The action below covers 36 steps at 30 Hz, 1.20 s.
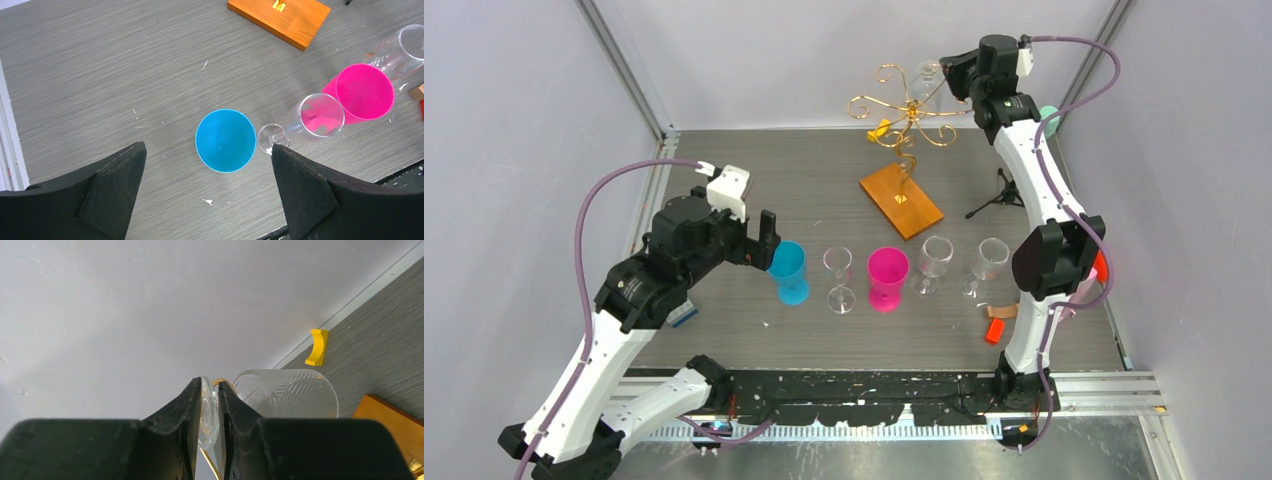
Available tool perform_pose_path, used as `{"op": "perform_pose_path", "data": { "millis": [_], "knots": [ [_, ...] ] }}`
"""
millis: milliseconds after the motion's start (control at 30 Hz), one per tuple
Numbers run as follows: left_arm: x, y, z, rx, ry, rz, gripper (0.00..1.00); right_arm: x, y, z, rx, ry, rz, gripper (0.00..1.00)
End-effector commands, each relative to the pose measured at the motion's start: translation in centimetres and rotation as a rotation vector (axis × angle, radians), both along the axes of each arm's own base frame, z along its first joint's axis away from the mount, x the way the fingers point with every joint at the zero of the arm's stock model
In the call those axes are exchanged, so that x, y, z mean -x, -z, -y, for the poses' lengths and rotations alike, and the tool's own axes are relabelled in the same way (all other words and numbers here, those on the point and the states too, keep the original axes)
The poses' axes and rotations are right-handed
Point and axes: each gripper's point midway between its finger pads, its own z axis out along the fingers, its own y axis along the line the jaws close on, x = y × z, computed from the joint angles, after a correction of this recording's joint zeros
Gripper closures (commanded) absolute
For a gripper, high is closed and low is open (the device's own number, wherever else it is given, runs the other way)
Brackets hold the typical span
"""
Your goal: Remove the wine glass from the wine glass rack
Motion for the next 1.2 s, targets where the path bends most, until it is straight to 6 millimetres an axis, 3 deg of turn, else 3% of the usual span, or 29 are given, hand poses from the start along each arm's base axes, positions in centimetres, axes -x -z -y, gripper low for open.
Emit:
{"op": "perform_pose_path", "data": {
  "millis": [0, 367, 733, 900, 1167],
  "knots": [
    [-0.5, -1.0, 0.1, 0.009, -0.002, 0.051, 0.00, 0.8, 0.0, -1.3, 0.089, -0.049, -0.027, 0.75],
    [-0.6, -0.9, 0.2, 0.013, -0.004, 0.046, 0.00, 0.6, 0.3, -1.5, 0.194, -0.100, -0.026, 0.79],
    [-1.0, -0.7, 0.6, 0.022, -0.004, 0.034, 0.00, 0.8, -0.7, -1.9, 0.303, -0.175, -0.032, 0.72],
    [-1.1, -0.7, 0.7, 0.020, -0.005, 0.031, 0.00, 0.8, 0.3, -2.4, 0.300, -0.210, -0.063, 0.72],
    [-1.0, -0.7, 0.5, 0.021, -0.010, 0.033, 0.00, 0.1, 0.1, -2.9, 0.240, -0.199, -0.033, 0.72]
  ]
}}
